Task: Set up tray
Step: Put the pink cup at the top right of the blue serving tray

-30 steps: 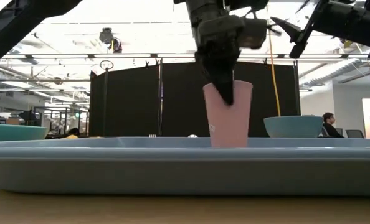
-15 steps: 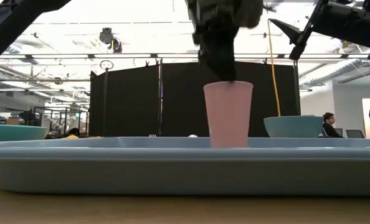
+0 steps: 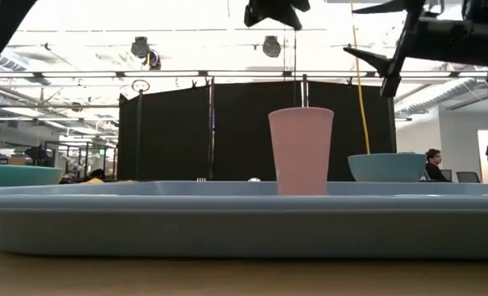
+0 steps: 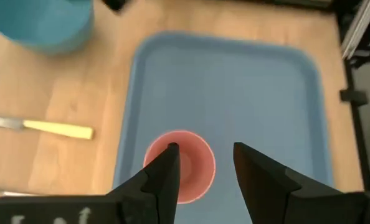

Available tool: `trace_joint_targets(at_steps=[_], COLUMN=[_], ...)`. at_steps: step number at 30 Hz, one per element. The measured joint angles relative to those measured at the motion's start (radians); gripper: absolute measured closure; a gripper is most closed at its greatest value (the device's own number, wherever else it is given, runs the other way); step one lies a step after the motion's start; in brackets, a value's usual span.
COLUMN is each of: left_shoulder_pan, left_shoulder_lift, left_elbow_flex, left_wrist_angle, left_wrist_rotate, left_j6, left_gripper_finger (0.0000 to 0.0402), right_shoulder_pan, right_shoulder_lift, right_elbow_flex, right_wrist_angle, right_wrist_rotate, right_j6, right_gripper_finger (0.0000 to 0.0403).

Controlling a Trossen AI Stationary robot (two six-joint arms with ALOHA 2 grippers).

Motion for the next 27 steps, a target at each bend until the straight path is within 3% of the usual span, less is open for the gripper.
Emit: trace_joint_targets(at_steps=[6,10,19,27], left_shoulder_pan=[0.0,-0.001,0.004,0.042], left_shoulder_lift=[-0.08,-0.165,-0.517,-0.795], left_elbow_flex=[-0.041,-0.162,-0.701,-1.102], left_wrist_angle=[0.03,0.146,0.621,0.864], left_wrist_rotate=[0.014,0.049,0.096,0.078], left_j6=[0.002,0.003,-0.089,-0.227], left_gripper_finger=[0.0247,0.0247,0.0247,0.0247], right_shoulder_pan=[0.028,0.044,0.073,0.089], right_shoulder_lift=[0.001,0.0,0.041,0.201], right_elbow_flex=[0.211,0.357,0.533,0.602], right_wrist_angle=[-0.528,-0.814,-1.157,-1.236], right_wrist_rotate=[-0.025,-0.025,-0.05,-0.127], right_j6=[0.041,0.043,0.168,0.225], right_gripper_finger=[0.0149,0.0149,0.0149,0.0149])
